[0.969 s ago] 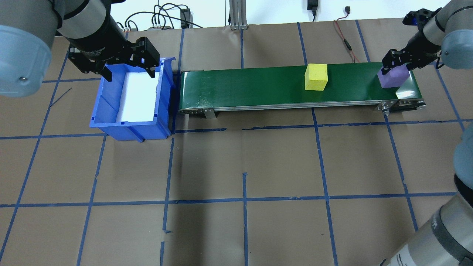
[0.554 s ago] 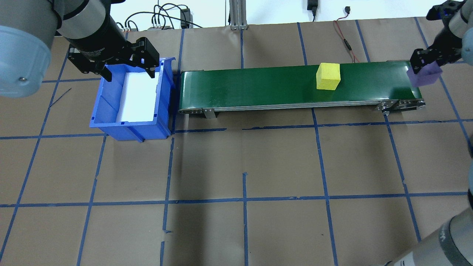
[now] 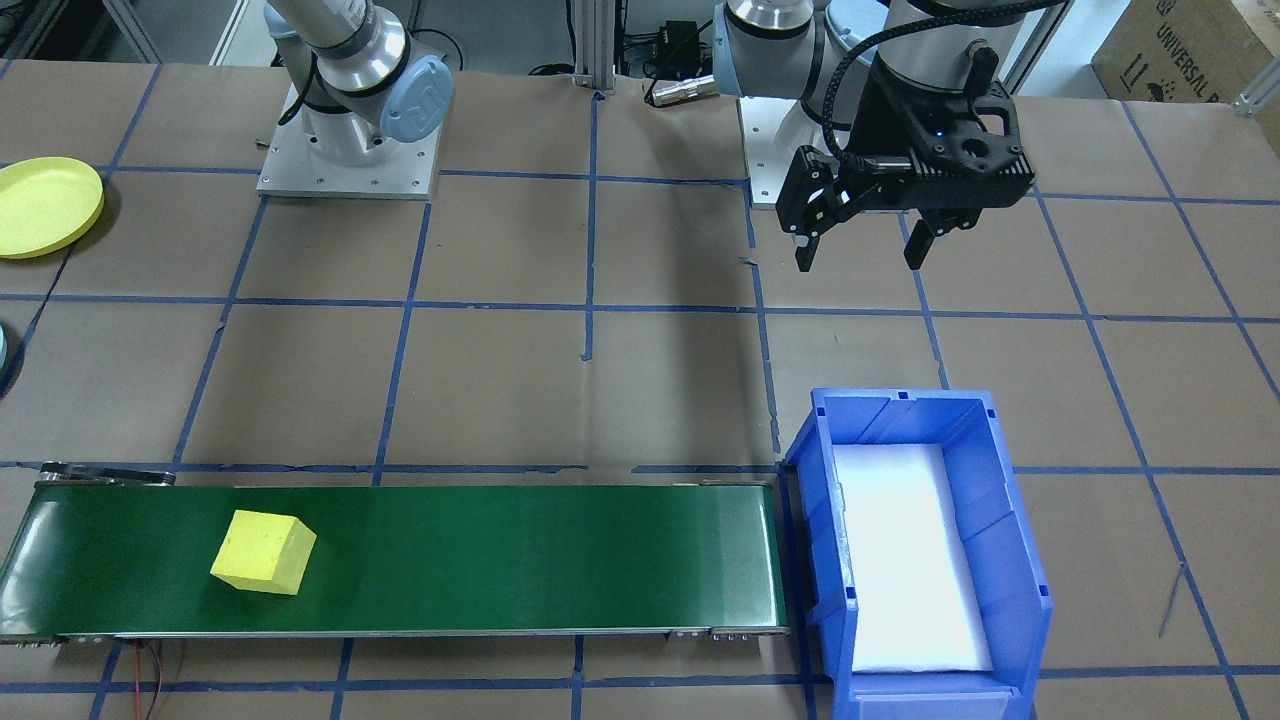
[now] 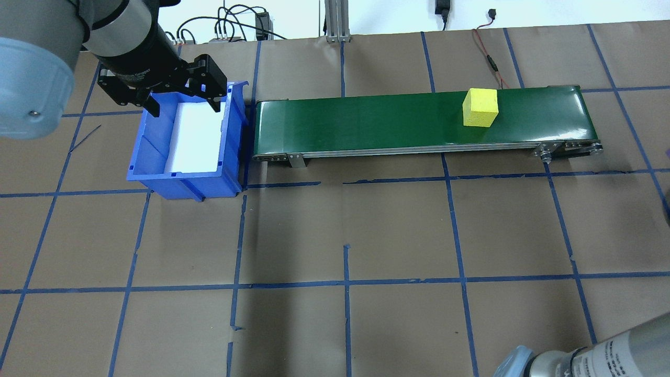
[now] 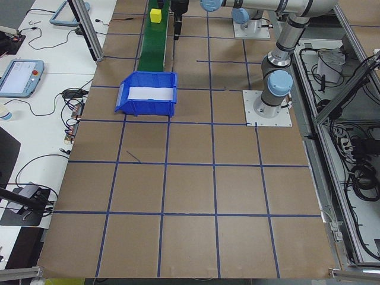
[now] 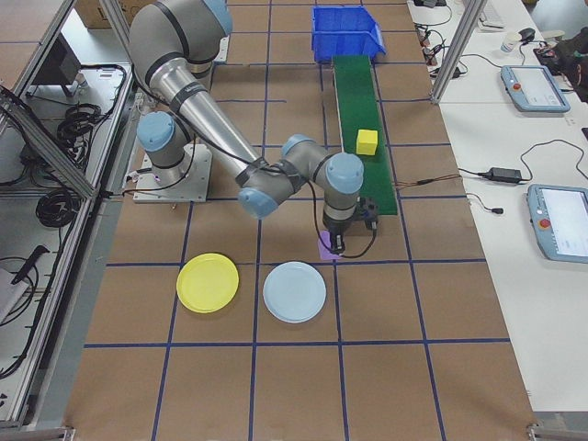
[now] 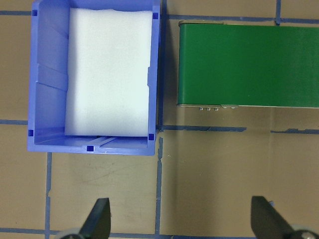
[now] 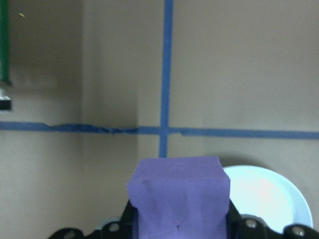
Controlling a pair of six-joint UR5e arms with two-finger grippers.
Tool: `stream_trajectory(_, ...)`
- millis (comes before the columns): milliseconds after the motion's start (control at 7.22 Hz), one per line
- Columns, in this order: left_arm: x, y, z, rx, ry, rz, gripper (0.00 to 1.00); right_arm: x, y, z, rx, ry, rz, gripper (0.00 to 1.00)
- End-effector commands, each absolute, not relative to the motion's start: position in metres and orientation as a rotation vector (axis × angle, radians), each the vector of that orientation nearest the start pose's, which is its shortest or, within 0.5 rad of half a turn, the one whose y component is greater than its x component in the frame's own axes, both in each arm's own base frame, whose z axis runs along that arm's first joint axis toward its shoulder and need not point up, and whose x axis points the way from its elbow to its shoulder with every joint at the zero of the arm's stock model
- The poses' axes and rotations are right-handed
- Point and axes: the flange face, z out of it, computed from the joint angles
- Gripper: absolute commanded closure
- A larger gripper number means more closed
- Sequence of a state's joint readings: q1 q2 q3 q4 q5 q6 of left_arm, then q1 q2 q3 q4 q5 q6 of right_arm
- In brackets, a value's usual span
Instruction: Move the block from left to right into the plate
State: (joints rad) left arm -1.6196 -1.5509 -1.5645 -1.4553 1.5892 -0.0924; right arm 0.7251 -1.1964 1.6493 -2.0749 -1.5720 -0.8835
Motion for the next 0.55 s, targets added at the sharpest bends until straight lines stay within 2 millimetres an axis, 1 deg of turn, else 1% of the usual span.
stream_trajectory(0,-0.156,-0.489,0.514,-0.069,3.124,-0.225,0.00,-0.426,-0.457,0.264,0.031,3.138,-0.046,0.47)
stream_trajectory(138,-0.156,-0.489,0.513,-0.069,3.125,-0.222,0.00,-0.428,-0.456,0.259,0.036,3.128,-0.042,0.36)
stream_trajectory(277,-0.155,-0.489,0.514,-0.072,3.123,-0.225,0.00,-0.440,-0.444,0.259,0.079,3.124,-0.038,0.15)
stream_trajectory(415,-0.155,-0.488,0.515,-0.072,3.123,-0.227,0.00,-0.441,-0.440,0.254,0.091,3.108,-0.019,0.00)
